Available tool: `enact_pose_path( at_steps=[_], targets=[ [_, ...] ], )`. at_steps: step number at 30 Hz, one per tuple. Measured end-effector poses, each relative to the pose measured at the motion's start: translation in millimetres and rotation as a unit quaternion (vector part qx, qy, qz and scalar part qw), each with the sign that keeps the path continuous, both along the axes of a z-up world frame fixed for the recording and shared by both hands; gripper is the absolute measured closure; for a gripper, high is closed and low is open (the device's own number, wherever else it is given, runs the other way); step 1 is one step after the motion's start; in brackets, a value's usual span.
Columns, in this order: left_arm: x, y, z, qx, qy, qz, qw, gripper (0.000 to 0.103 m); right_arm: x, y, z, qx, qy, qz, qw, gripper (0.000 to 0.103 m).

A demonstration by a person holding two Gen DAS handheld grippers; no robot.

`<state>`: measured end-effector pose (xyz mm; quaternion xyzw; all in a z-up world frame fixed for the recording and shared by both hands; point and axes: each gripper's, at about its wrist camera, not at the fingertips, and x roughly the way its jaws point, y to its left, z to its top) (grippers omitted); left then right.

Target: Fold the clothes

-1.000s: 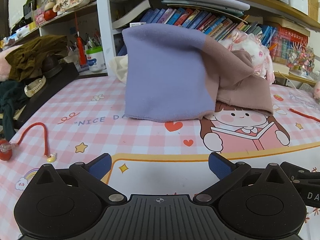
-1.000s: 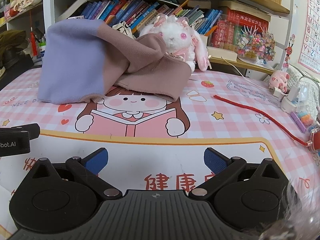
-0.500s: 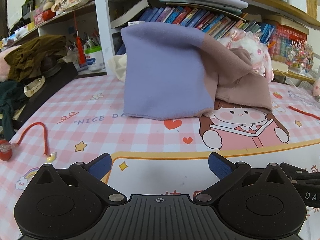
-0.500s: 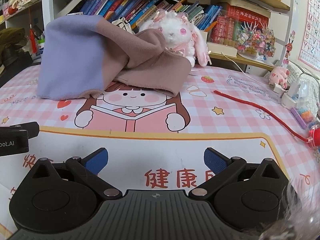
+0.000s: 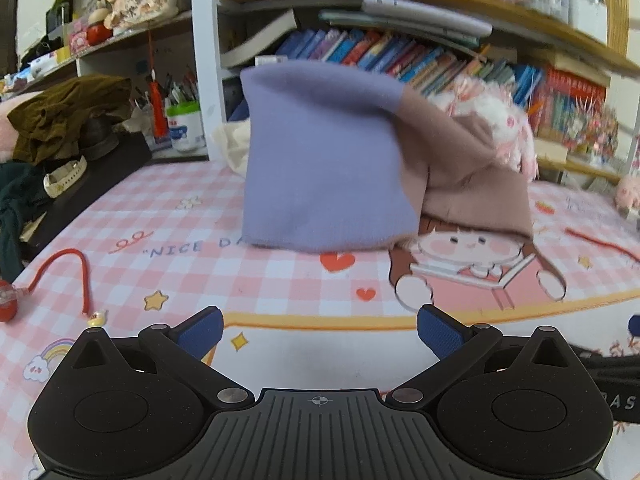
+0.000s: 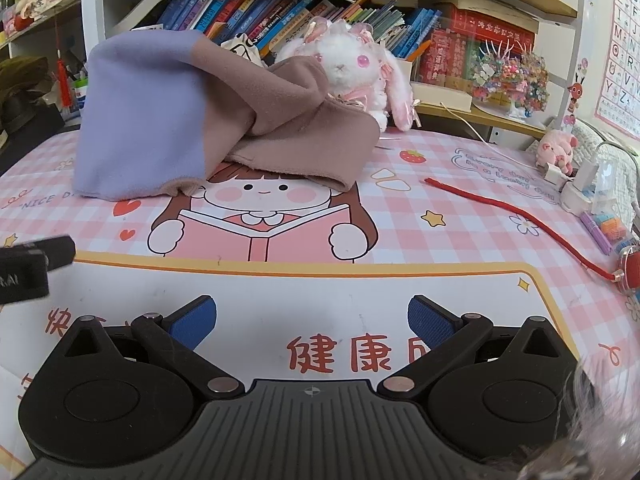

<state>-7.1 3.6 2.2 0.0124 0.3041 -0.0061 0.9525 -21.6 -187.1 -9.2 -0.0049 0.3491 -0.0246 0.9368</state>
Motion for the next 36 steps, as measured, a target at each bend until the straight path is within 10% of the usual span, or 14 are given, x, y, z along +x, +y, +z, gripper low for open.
enact_pose_path(
  at_steps=[36],
  targets=[
    [10, 3, -7, 0.001, 0.044, 0.005, 0.9990, 0.000, 3, 0, -2, 0.004, 0.002, 0.004, 1.000, 0.000]
  ],
)
